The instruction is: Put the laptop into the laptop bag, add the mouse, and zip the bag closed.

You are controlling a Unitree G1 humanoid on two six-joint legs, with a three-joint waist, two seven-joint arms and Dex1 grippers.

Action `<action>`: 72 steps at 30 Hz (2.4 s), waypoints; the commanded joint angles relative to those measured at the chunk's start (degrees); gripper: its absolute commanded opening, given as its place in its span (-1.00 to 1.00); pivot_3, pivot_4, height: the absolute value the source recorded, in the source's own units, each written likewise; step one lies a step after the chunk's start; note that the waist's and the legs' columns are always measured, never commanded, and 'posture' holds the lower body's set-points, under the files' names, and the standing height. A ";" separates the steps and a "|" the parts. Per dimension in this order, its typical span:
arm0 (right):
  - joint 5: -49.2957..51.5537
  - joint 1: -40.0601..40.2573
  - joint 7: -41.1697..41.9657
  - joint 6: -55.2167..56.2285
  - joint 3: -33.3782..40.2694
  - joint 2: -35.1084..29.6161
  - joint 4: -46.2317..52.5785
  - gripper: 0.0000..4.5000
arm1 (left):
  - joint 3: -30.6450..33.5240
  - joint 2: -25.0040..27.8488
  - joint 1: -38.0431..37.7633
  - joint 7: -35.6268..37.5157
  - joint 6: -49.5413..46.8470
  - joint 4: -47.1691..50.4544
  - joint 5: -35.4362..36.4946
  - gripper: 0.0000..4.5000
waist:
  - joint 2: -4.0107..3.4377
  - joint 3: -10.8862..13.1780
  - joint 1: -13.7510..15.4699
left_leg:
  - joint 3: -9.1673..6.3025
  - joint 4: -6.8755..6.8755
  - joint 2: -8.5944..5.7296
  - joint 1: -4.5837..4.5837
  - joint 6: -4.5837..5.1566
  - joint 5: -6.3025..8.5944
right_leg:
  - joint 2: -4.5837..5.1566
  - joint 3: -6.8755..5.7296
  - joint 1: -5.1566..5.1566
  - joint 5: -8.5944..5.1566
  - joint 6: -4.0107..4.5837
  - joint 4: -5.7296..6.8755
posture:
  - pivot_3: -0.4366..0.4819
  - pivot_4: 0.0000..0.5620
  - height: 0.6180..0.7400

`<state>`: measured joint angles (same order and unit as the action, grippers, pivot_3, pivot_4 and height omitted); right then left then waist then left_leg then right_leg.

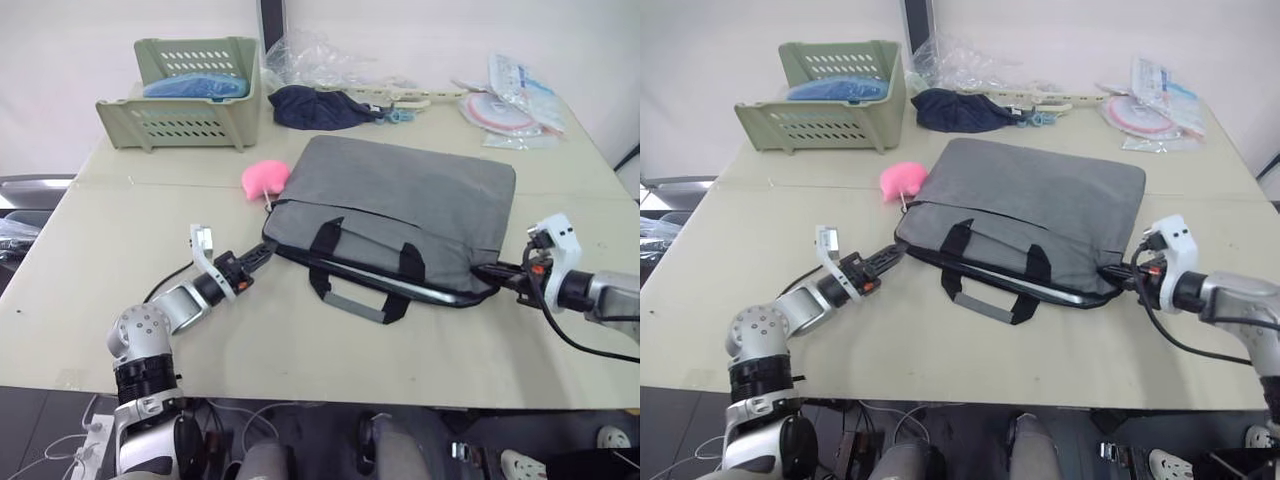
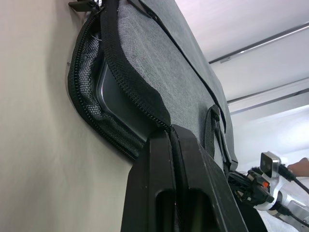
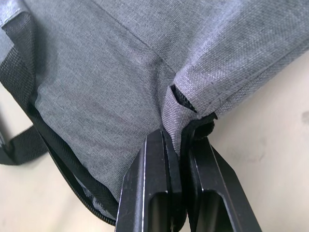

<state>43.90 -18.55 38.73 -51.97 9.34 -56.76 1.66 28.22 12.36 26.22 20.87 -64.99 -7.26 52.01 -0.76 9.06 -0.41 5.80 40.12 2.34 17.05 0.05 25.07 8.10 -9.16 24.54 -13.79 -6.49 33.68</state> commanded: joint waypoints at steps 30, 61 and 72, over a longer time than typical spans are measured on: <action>-13.22 -15.18 1.73 -0.68 -2.54 9.13 -13.73 0.31 | -0.26 -1.36 -6.77 -11.76 -3.63 9.40 12.17 -1.00 | -0.03 0.02 -1.14 | -0.02 0.01 0.00 0.02 -0.01 0.00 | 0.00 -0.01 0.00 0.00 0.00 0.00 | -0.05 -0.47 1.00; -9.81 -7.75 -11.16 -12.93 12.96 20.05 -8.93 0.20 | -1.90 -0.10 -6.32 -10.70 -1.90 6.75 11.79 -1.00 | -0.06 -0.01 -1.15 | -0.03 0.05 0.00 -0.04 -0.04 0.00 | 0.00 0.07 -0.06 0.00 0.00 0.08 | -0.05 -0.47 1.00; -10.99 -10.95 -9.08 -10.64 10.34 17.69 -12.28 -0.99 | -1.64 -0.11 -7.69 -11.38 -2.19 8.06 12.73 -1.00 | 0.00 -0.05 -1.15 | -0.02 0.05 0.00 -0.04 -0.04 0.00 | 0.00 0.08 -0.07 0.00 -0.01 0.06 | -0.05 -0.47 1.00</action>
<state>35.03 -28.50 29.66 -64.04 20.06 -37.57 -8.53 26.58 12.24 20.31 9.94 -66.28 0.10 63.41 -0.77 9.01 -1.56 5.78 40.17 2.34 17.01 0.01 25.06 8.10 -9.08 24.46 -13.79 -6.49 33.74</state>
